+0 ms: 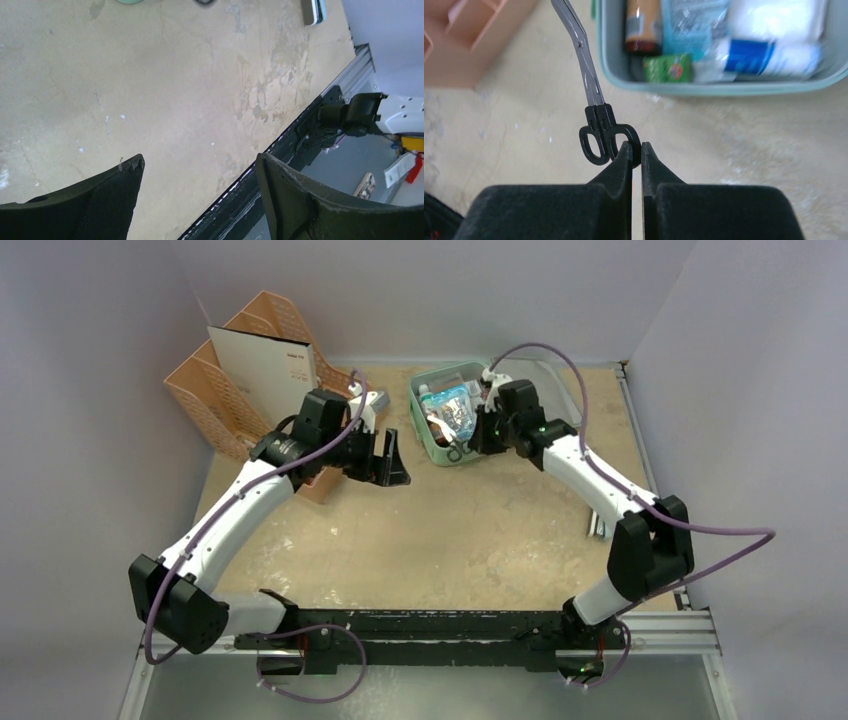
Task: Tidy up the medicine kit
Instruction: Pick up the scissors from the center of the board, then place the scissors in the medicine box.
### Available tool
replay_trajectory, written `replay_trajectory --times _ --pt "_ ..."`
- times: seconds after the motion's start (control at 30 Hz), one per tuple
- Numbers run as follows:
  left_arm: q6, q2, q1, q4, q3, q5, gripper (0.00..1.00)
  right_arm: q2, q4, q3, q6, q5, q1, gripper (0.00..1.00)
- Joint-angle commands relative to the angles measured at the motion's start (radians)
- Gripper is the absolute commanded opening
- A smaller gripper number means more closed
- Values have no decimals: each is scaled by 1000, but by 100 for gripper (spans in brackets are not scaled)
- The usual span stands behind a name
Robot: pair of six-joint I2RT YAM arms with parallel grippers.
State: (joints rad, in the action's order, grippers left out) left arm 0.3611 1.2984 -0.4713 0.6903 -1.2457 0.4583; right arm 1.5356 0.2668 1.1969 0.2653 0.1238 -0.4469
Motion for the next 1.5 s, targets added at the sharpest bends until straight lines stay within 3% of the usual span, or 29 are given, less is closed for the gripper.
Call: replay_trajectory --times 0.0,0.33,0.83,1.27,1.37,1.47 --pt "-122 -39 2 44 39 -4 81 74 22 153 2 -4 67 0" --pt "-208 -53 2 33 161 -71 83 343 29 469 21 -46 170 0" --pt "-214 -77 2 37 172 -90 85 577 -34 592 132 -46 188 0" --pt "-215 -76 3 64 169 -194 91 475 35 585 88 -51 189 45" --pt "-207 -76 7 70 170 -222 99 419 61 550 91 -55 189 49" --pt "-205 -79 13 75 171 -232 100 355 55 480 139 -77 188 49"
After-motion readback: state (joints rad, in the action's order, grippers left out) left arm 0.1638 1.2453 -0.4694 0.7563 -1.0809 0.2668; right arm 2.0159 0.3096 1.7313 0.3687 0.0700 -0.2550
